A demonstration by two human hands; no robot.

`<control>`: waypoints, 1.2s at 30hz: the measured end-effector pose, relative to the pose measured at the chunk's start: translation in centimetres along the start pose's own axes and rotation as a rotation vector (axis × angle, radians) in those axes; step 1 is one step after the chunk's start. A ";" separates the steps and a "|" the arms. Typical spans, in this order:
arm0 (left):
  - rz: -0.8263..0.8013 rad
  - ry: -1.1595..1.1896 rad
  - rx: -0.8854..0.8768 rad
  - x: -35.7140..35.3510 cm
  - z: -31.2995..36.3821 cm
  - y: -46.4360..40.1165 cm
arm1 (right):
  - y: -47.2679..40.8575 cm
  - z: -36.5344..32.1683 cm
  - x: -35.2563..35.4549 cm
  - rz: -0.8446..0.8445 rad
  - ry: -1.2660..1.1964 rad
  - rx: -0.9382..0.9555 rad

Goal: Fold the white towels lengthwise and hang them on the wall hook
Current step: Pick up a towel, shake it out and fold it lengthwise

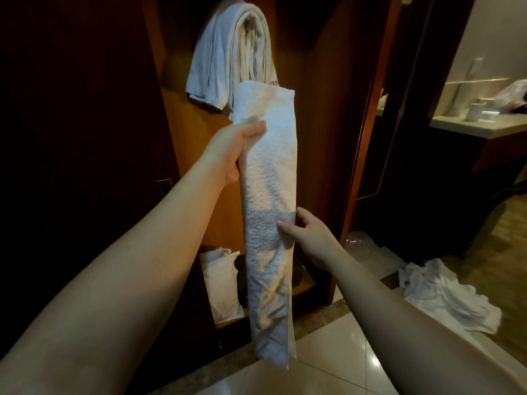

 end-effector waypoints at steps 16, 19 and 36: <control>0.051 0.105 0.005 1.6 1.0 -2.6 | -0.6 0.5 0.8 -0.096 -0.052 -0.073; 0.091 0.114 0.069 1.6 -0.3 -3.5 | 0.6 2.7 -0.5 -0.325 0.168 -0.217; 0.375 0.225 0.372 3.2 -3.1 -6.4 | 0.9 1.2 1.4 -0.331 -0.212 -0.302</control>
Point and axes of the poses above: each hand's wrist, its own y-axis away from the middle knuckle, its own x-axis out of the back of the hand, z = x × y, the point moved 8 cm from there along -y, towards the middle knuckle, and after that the axes turned 14 degrees about z, right-handed, at the moved point
